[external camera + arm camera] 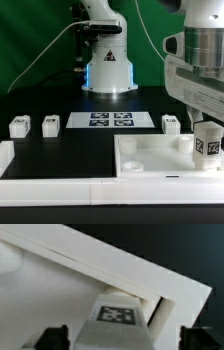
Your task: Assemble one leg
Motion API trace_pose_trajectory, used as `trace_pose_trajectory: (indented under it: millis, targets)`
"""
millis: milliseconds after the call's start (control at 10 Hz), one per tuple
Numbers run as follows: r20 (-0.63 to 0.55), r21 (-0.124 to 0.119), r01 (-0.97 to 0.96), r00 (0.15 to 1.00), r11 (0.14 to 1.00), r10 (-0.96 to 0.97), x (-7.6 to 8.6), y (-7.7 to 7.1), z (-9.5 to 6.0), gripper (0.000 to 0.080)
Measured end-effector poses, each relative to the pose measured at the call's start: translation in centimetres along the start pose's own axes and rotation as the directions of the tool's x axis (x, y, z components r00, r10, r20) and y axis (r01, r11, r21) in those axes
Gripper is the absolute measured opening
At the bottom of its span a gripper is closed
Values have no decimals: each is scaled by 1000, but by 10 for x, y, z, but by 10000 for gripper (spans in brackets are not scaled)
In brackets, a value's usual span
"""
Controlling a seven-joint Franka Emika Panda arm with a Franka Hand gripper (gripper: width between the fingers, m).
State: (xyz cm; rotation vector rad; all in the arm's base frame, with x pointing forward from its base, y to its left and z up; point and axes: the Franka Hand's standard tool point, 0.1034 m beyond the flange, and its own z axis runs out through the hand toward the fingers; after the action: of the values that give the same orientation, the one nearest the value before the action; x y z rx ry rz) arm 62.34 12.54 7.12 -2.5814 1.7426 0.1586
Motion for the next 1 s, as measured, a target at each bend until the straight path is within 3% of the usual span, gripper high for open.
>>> trace_pose_trajectory:
  millis: [300, 600, 900, 1000]
  targets:
    - [3, -7, 356, 935, 935, -356, 4, 2, 0, 648]
    - [10, -14, 618, 786, 786, -618, 3, 4, 1, 649]
    - [17, -19, 856, 517, 517, -856, 5, 4, -1, 649]
    - [17, -18, 886, 463, 463, -886, 5, 3, -1, 649]
